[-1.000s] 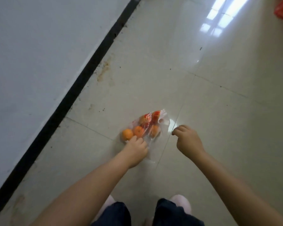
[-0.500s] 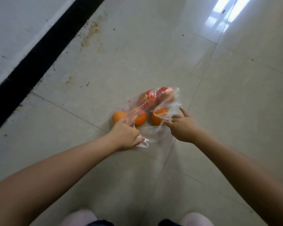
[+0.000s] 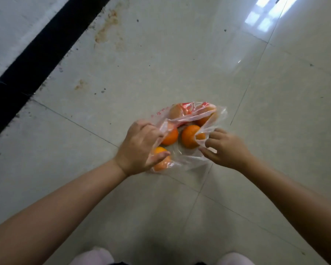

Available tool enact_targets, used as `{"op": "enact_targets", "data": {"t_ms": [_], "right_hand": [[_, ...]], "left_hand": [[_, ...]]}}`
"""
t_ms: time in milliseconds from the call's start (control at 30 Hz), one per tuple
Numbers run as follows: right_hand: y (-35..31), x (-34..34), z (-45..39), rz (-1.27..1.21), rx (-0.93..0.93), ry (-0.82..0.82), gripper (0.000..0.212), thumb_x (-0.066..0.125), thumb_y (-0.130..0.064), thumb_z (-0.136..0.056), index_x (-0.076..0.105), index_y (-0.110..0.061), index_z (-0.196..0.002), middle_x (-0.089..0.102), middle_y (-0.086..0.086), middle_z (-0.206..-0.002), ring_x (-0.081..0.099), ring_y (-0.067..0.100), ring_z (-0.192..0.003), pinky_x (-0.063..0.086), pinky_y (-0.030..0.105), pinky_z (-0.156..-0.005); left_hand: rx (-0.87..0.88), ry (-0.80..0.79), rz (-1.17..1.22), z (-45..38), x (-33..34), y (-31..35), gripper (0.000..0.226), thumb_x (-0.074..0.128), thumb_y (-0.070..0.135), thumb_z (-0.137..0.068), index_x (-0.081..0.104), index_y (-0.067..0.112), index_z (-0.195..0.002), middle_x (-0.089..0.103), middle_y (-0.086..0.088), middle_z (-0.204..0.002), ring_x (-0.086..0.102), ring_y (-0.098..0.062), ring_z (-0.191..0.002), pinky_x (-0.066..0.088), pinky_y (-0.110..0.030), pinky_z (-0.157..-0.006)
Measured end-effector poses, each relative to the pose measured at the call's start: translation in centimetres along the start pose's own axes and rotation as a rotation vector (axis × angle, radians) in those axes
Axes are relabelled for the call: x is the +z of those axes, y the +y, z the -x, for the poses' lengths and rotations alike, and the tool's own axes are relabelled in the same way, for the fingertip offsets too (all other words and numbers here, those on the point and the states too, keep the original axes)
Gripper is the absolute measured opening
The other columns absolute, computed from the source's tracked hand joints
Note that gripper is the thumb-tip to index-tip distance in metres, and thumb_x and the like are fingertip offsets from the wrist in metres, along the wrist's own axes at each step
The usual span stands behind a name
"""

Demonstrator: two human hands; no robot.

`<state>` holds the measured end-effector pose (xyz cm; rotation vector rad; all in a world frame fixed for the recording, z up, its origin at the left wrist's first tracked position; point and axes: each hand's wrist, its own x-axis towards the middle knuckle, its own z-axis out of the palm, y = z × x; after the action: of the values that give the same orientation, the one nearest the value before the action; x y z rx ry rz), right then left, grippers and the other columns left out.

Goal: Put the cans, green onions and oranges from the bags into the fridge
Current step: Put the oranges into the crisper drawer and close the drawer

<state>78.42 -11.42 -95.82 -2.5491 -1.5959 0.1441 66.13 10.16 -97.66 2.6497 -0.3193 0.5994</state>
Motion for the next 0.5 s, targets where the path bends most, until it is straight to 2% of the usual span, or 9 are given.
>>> {"op": "enact_targets", "data": {"t_ms": [67,133,200,267,300,333,400,433,500], "right_hand": [[-0.1,-0.2,-1.1,-0.062,0.012,0.167,0.026,0.051,-0.019,-0.079,0.069,-0.006,-0.066,0.072,0.010,-0.073,0.066,0.021,-0.072,0.052,0.023,-0.065],[0.0,0.3,-2.5,-0.041,0.020,0.109,0.024,0.049,-0.014,-0.080,0.070,-0.002,-0.075,0.072,0.014,-0.081,0.069,0.030,-0.076,0.057,0.032,-0.072],[-0.2,0.3,-3.9,-0.023,0.017,-0.057,0.024,0.048,-0.013,-0.083,0.071,-0.003,-0.084,0.073,0.014,-0.087,0.070,0.031,-0.084,0.056,0.037,-0.079],[-0.2,0.3,-4.6,0.019,0.011,-0.266,0.027,0.044,-0.020,-0.093,0.067,-0.007,-0.097,0.072,0.009,-0.098,0.067,0.027,-0.095,0.050,0.037,-0.094],[-0.1,0.5,-4.6,0.040,0.011,-0.333,0.031,0.038,-0.025,-0.097,0.065,-0.009,-0.099,0.071,0.008,-0.099,0.066,0.024,-0.094,0.047,0.036,-0.099],[0.0,0.6,-4.4,0.060,0.041,-0.372,0.035,0.032,-0.028,-0.098,0.062,-0.010,-0.097,0.070,0.007,-0.096,0.065,0.022,-0.090,0.046,0.035,-0.099],[0.2,0.7,-4.2,0.077,0.148,-0.397,0.037,0.030,-0.031,-0.098,0.061,-0.011,-0.097,0.069,0.006,-0.096,0.065,0.021,-0.089,0.045,0.031,-0.095],[0.3,0.8,-4.0,0.080,0.205,-0.405,0.037,0.032,-0.033,-0.098,0.062,-0.012,-0.100,0.069,0.006,-0.100,0.064,0.022,-0.093,0.044,0.030,-0.091],[0.6,0.9,-3.6,0.043,0.343,-0.377,0.034,0.039,-0.034,-0.096,0.063,-0.012,-0.106,0.067,0.008,-0.110,0.062,0.026,-0.102,0.046,0.035,-0.089]], "left_hand": [[0.040,0.028,0.063,-1.9,0.4,0.6,0.032,0.037,0.039,-0.096,0.049,0.009,-0.095,0.068,-0.016,-0.074,0.048,-0.023,-0.088,0.040,-0.031,-0.084],[0.065,-0.079,0.096,-3.0,1.0,1.4,0.021,0.047,0.028,-0.089,0.054,0.010,-0.096,0.070,-0.013,-0.073,0.059,-0.020,-0.079,0.049,-0.025,-0.070],[0.127,-0.442,0.023,-3.5,1.4,1.9,0.014,0.048,0.015,-0.080,0.057,0.010,-0.090,0.071,-0.014,-0.075,0.068,-0.024,-0.064,0.048,-0.023,-0.047],[0.092,-0.844,-0.168,-3.5,1.8,1.7,0.019,0.045,0.005,-0.087,0.057,0.009,-0.101,0.069,-0.012,-0.090,0.070,-0.026,-0.078,0.045,-0.026,-0.053],[0.038,-0.872,-0.245,-3.2,1.6,1.4,0.025,0.042,0.003,-0.089,0.059,0.009,-0.106,0.069,-0.010,-0.093,0.070,-0.025,-0.082,0.048,-0.027,-0.056],[0.011,-0.807,-0.270,-2.9,1.3,0.9,0.029,0.043,-0.001,-0.083,0.066,0.008,-0.098,0.070,-0.008,-0.082,0.071,-0.023,-0.071,0.049,-0.024,-0.050],[-0.075,-0.645,-0.324,-2.2,0.2,0.0,0.007,0.065,0.002,-0.054,0.069,0.007,-0.057,0.062,-0.005,-0.046,0.060,-0.021,-0.036,0.041,-0.014,-0.033],[-0.173,-0.626,-0.342,-1.6,-0.1,-0.7,0.011,0.075,0.005,-0.043,0.065,0.008,-0.045,0.057,-0.005,-0.040,0.055,-0.022,-0.030,0.039,-0.014,-0.031],[-0.325,-0.691,-0.341,-0.1,0.0,-1.7,0.028,0.087,0.009,-0.028,0.063,0.008,-0.041,0.056,-0.009,-0.040,0.055,-0.026,-0.031,0.043,-0.020,-0.031]]}}
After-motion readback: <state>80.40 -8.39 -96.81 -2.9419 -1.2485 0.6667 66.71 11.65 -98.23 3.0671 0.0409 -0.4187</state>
